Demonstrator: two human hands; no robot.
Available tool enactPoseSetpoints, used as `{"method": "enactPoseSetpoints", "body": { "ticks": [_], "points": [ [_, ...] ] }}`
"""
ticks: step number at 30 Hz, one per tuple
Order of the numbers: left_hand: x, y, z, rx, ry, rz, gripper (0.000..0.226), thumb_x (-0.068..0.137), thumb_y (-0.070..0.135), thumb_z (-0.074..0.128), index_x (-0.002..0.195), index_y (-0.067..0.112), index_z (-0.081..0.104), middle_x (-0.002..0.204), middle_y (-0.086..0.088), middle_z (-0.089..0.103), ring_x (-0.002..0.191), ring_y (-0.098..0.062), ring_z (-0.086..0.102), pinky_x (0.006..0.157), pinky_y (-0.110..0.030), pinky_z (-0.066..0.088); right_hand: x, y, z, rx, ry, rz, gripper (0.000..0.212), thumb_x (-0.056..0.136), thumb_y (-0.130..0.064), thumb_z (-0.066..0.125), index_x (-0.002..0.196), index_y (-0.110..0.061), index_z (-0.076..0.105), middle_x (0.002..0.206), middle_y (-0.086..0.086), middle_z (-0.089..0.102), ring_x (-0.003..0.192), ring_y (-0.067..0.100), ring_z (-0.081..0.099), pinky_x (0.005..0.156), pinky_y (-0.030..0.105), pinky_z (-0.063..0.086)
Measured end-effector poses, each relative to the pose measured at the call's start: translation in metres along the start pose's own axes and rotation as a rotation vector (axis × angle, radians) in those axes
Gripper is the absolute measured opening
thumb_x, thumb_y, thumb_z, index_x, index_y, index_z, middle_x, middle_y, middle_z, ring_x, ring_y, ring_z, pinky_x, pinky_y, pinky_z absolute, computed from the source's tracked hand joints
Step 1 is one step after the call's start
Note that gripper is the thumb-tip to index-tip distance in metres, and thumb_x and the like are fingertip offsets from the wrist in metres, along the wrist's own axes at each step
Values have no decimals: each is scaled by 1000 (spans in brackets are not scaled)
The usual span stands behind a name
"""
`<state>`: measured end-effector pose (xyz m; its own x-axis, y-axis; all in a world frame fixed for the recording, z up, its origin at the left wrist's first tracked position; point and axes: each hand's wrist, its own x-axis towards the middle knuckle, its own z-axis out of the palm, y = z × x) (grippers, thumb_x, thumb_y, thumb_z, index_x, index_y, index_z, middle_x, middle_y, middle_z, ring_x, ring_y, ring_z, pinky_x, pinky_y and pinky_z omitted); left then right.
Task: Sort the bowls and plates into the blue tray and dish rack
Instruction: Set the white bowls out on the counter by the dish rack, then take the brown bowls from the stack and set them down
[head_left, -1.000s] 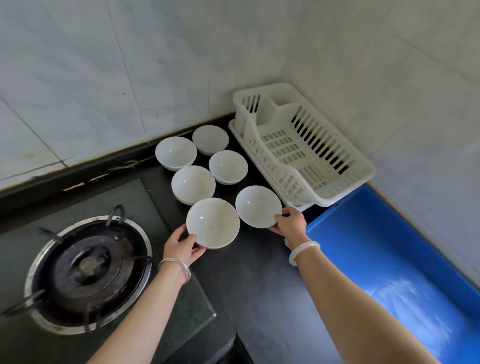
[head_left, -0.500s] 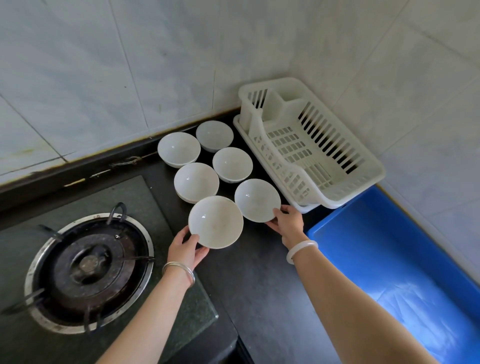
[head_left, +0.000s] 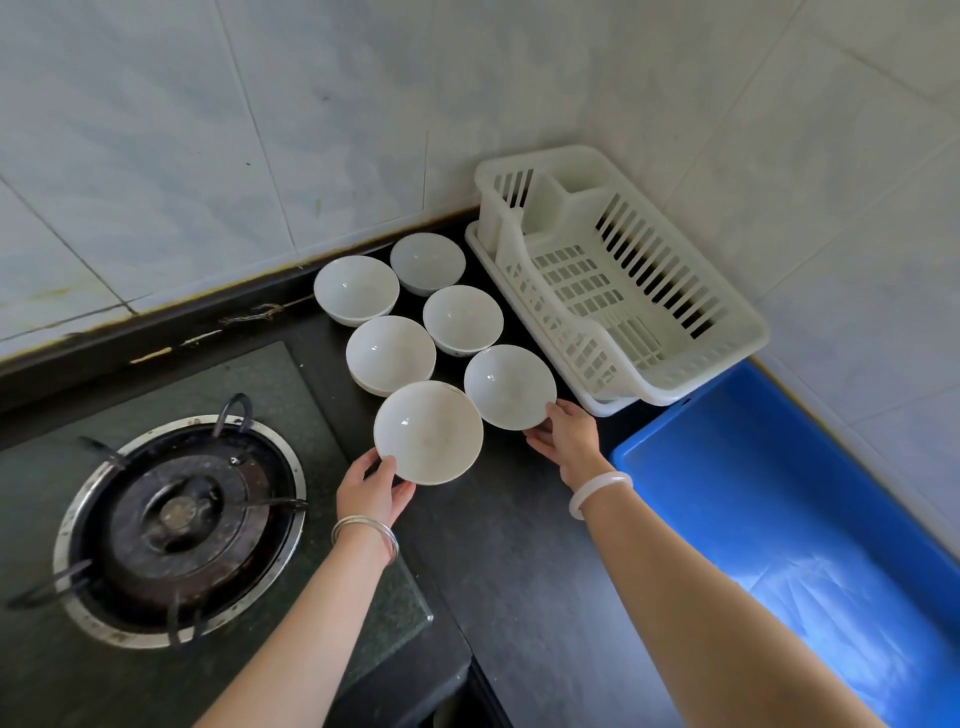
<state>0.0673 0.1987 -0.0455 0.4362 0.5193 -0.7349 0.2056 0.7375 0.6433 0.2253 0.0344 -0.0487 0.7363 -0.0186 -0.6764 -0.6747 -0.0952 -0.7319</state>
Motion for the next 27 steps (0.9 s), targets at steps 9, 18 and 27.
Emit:
{"method": "enactPoseSetpoints", "body": {
  "ticks": [9, 18, 27],
  "points": [
    [-32, -31, 1, 147, -32, 43, 43, 94, 14, 46, 136, 4, 41, 133, -17, 51, 117, -30, 54, 97, -34, 45, -40, 2, -32, -196, -105, -76, 43, 101, -28, 40, 143, -17, 38, 135, 7, 53, 116, 28, 57, 94, 38, 49],
    [-114, -91, 33, 598, -424, 77, 31, 92, 8, 48, 122, 1, 55, 107, -10, 59, 98, -20, 59, 90, -28, 46, -132, 45, -152, -468, 130, -335, 22, 96, -29, 43, 97, -22, 64, 96, -2, 69, 83, 13, 64, 81, 33, 53],
    [-216, -184, 74, 1226, -921, 321, 29, 89, 21, 55, 117, 19, 62, 114, 3, 66, 96, -7, 60, 85, -18, 45, -230, 131, -291, -702, 628, -202, 18, 92, -25, 56, 101, -19, 70, 102, 10, 72, 99, 29, 64, 78, 33, 45]
  ]
}}
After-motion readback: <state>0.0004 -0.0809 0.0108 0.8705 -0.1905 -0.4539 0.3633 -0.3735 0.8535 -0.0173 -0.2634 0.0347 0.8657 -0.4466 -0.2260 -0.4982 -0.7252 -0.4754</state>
